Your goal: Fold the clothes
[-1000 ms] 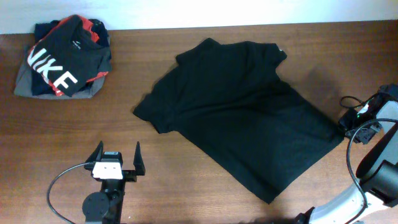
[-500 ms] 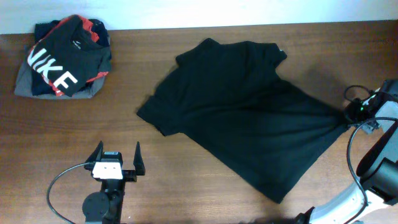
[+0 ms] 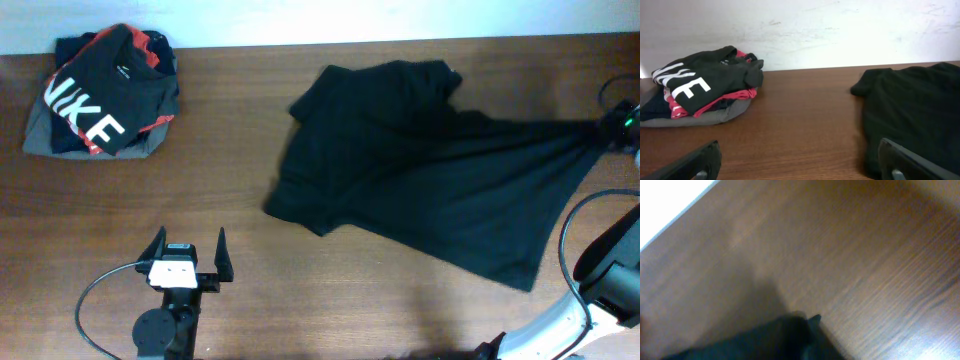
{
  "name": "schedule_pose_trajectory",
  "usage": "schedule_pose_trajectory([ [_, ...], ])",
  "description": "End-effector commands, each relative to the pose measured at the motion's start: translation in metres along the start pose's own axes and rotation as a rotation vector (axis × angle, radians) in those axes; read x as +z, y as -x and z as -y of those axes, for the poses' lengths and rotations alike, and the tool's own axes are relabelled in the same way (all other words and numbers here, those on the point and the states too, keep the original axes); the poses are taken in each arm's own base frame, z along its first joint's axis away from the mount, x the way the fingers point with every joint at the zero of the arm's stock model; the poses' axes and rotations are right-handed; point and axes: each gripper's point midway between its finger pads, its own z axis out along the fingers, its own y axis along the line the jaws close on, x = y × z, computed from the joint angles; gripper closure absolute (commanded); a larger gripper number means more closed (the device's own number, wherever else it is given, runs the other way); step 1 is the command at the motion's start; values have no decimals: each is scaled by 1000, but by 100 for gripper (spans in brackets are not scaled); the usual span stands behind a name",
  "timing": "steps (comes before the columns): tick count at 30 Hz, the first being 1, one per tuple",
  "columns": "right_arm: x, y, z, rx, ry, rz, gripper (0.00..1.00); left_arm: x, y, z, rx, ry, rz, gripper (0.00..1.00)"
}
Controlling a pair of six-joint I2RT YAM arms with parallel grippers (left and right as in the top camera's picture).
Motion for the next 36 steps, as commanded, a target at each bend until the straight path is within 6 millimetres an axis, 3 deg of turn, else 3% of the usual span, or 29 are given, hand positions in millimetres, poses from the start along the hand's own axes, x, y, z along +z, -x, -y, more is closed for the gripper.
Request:
schedule_pose_trajectory([
  [1, -29, 40, 4, 6, -43, 71, 1, 0, -2, -3, 15, 16, -1, 1],
  [6, -62, 41, 1, 11, -58, -5, 1, 0, -2, -3, 15, 16, -1, 1],
  [14, -112, 16, 3, 109, -105, -164, 1, 0, -2, -3, 15, 16, -1, 1],
  [19, -162, 16, 0, 180, -114, -136, 1, 0, -2, -3, 15, 16, -1, 1],
  [23, -216, 12, -3, 177, -102, -92, 1, 0, -2, -3, 15, 16, -1, 1],
  [27, -263, -12, -5, 180, -97, -121, 1, 0, -2, -3, 15, 16, -1, 1],
  [31, -293, -52, 4, 213, -151, -231, 1, 0, -2, -3, 15, 16, -1, 1],
  [36, -319, -75, 16, 342, -216, -200, 1, 0, -2, -3, 15, 16, -1, 1],
])
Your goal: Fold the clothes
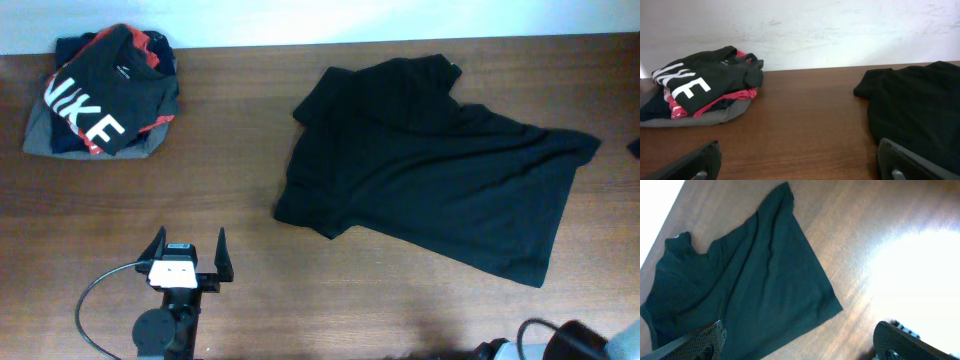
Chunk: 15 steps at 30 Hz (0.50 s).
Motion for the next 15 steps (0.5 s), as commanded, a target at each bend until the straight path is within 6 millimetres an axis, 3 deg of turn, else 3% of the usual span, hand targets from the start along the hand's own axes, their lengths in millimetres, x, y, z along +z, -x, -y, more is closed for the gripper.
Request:
schedule_pose_trajectory([
  [1, -9, -17, 25, 144, -77, 25, 1, 0, -2, -3, 15, 16, -1, 1],
  [4, -17, -36, 38, 218, -96, 51, 1, 0, -2, -3, 15, 16, -1, 1],
  [7, -12, -56, 46, 259, -104, 27, 1, 0, -2, -3, 15, 16, -1, 1],
  [10, 7, -75, 57, 254, -151, -33, 1, 0, -2, -3, 15, 16, -1, 1],
  [15, 61, -108, 69, 294, -232, -177, 1, 0, -2, -3, 15, 16, -1, 1],
])
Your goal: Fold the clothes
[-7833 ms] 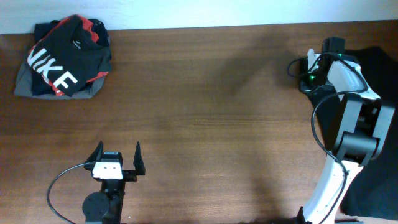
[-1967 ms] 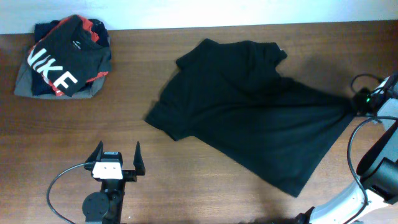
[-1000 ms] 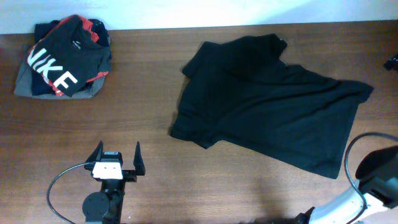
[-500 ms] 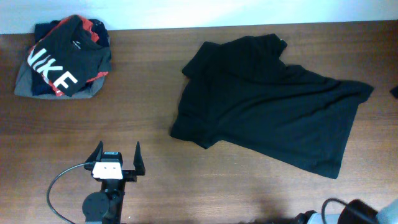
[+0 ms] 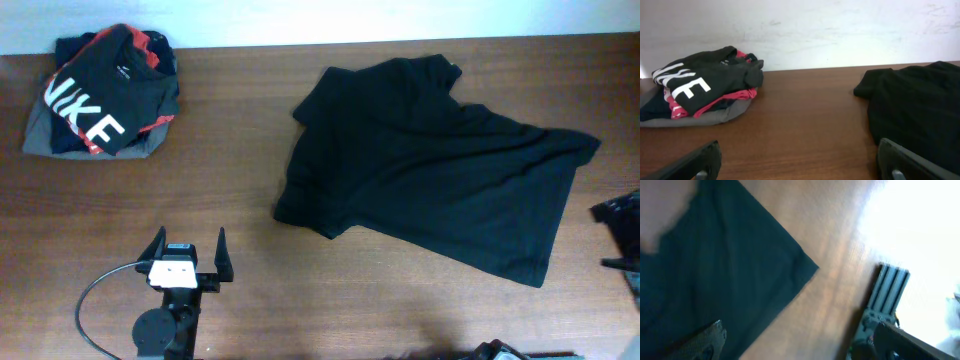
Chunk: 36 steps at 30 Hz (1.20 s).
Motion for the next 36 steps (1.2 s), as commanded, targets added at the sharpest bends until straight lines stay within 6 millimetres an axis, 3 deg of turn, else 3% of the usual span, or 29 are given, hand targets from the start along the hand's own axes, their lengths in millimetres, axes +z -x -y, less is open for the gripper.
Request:
schedule_pose_trajectory([
  [1, 46, -15, 12, 106, -105, -96, 1, 0, -2, -3, 15, 16, -2, 1],
  [7, 116, -46, 21, 265, -165, -187, 1, 0, -2, -3, 15, 16, -2, 1],
  [16, 191, -69, 28, 268, -139, -180, 4, 0, -2, -3, 15, 16, -1, 1],
  [24, 225, -76, 30, 270, -117, -158, 5, 0, -2, -3, 15, 16, -2, 1],
  [36, 276, -95, 33, 258, -209, -293, 6, 0, -2, -3, 15, 16, -1, 1],
])
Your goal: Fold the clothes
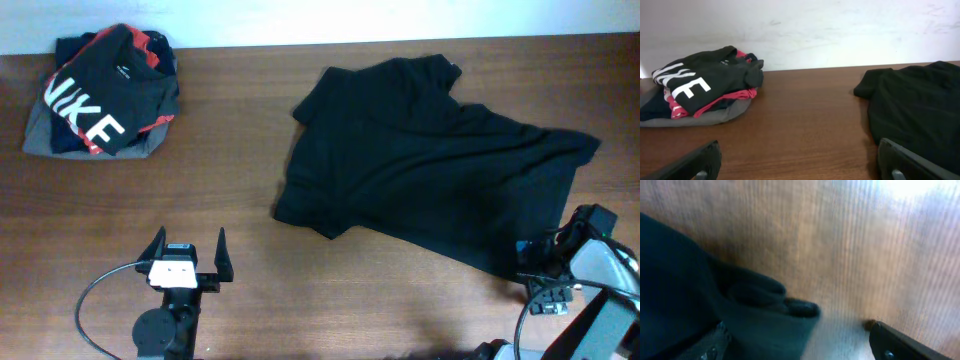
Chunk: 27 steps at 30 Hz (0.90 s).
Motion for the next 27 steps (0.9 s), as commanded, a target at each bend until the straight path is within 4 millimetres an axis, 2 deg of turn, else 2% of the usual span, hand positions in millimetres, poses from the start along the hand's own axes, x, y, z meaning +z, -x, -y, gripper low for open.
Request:
schedule_pose_trajectory([
  [1, 21, -8, 13, 11, -71, -50, 7, 0, -2, -3, 15, 16, -1, 0],
  [4, 24, -9, 13, 8, -77, -55, 9, 0, -2, -3, 15, 16, -1, 1],
  [10, 23, -9, 13, 9, -78, -56, 39, 0, -2, -3, 15, 16, -1, 1],
  [15, 22, -6, 12, 9, -77, -45, 54, 0, -2, -3, 15, 16, -1, 1],
  [27, 11, 3, 4, 8, -77, -31, 54, 0, -2, -3, 15, 16, -1, 1],
])
